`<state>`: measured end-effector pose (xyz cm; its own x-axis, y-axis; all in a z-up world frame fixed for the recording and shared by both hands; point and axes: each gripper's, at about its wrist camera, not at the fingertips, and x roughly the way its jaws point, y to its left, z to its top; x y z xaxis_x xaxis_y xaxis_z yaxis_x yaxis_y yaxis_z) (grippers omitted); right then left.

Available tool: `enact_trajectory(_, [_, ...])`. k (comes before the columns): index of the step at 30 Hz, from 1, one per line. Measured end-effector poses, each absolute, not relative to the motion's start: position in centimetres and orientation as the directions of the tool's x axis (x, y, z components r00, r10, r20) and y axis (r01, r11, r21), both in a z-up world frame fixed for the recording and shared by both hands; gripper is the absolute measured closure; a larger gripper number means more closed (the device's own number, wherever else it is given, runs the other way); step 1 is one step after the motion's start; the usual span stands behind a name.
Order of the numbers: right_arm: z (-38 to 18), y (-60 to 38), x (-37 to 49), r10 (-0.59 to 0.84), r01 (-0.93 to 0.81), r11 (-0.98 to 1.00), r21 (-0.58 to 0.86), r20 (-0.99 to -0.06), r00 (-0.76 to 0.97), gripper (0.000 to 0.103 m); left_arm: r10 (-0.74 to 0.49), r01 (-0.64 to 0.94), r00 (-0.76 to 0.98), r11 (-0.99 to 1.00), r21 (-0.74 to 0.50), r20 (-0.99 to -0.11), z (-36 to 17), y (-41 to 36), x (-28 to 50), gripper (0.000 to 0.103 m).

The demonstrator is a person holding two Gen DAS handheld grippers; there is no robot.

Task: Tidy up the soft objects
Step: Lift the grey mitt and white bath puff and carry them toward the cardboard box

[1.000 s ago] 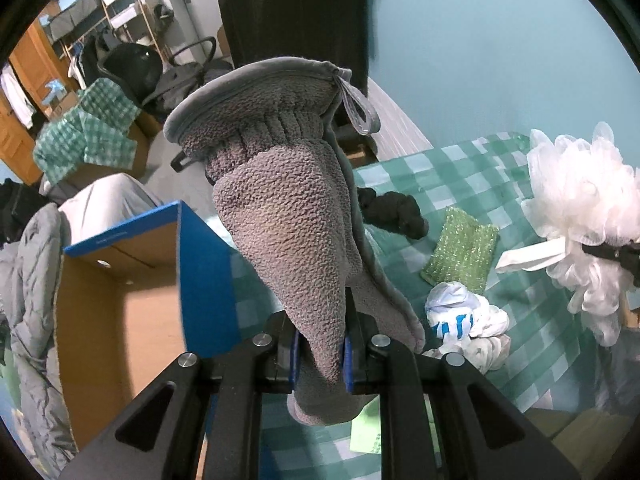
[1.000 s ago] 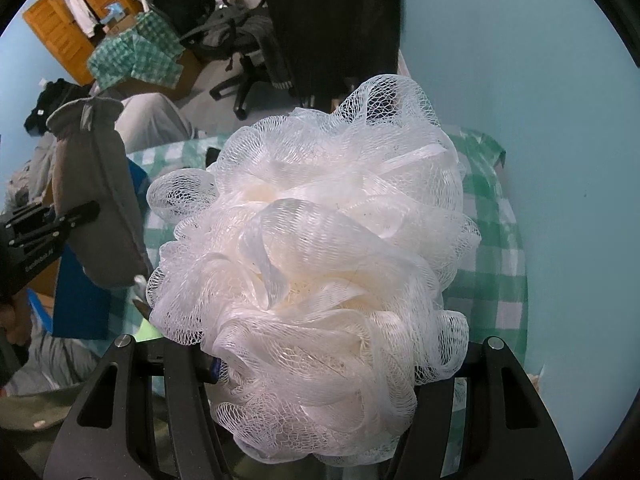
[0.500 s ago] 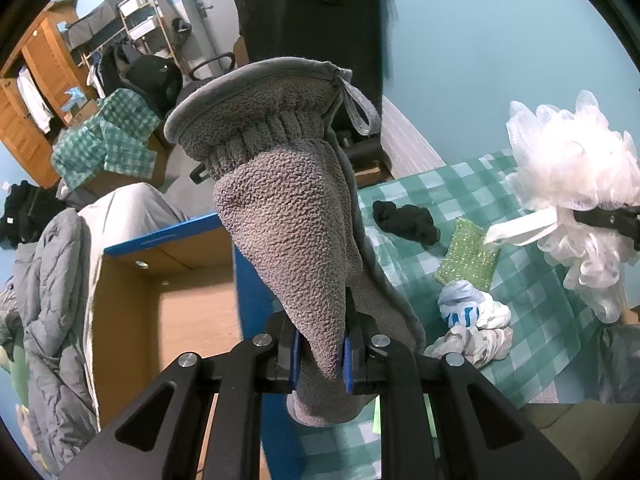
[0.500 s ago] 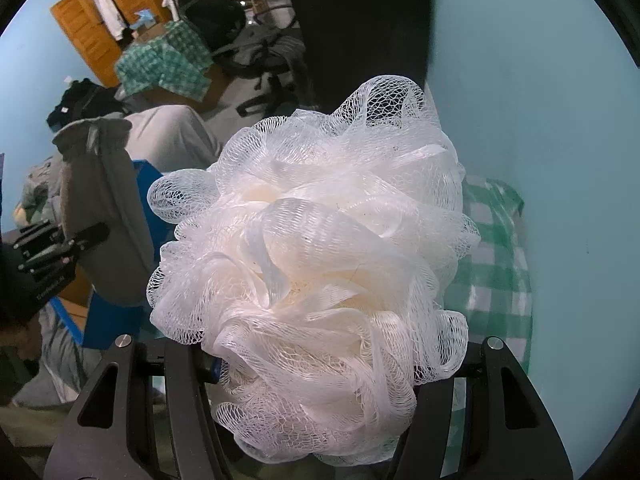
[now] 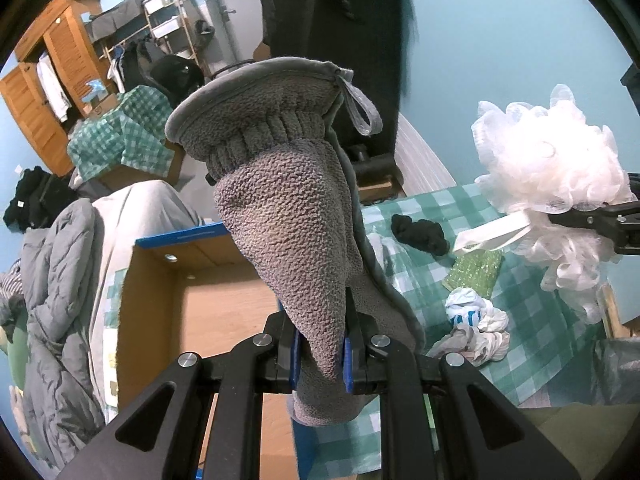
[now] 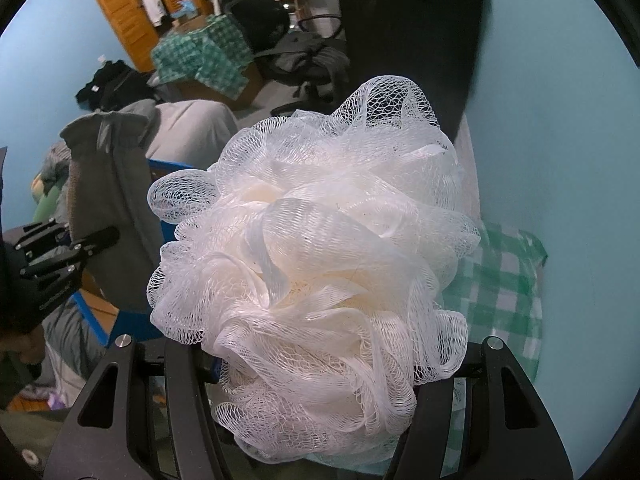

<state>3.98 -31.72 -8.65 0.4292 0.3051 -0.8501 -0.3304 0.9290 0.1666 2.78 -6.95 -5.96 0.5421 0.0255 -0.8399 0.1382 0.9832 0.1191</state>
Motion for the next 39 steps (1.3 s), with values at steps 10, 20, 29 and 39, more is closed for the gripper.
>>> enact_trajectory(10, [-7.6, -28.3, 5.3, 0.345, -0.415, 0.896, 0.161, -0.84, 0.418, 0.044, 0.057, 0.078, 0.554, 0.99, 0.12, -0.83, -4.9, -4.5, 1.9, 0.087])
enact_trajectory(20, [-7.2, -23.6, 6.7, 0.394, -0.503, 0.848, 0.166, -0.832, 0.391, 0.044, 0.103, 0.004, 0.552, 0.992, 0.126, -0.828, -4.5, -1.1, 1.4, 0.087])
enact_trajectory(29, [-7.9, -18.5, 7.6, 0.434, -0.577, 0.797, 0.177, -0.832, 0.344, 0.044, 0.153, -0.05, 0.532, 0.987, 0.15, -0.833, -5.3, 1.9, 0.4, 0.087])
enact_trajectory(39, [-8.8, -12.9, 8.4, 0.462, -0.648, 0.74, 0.178, -0.836, 0.297, 0.044, 0.184, -0.095, 0.491, 0.983, 0.157, -0.851, -6.9, 5.2, -0.3, 0.087])
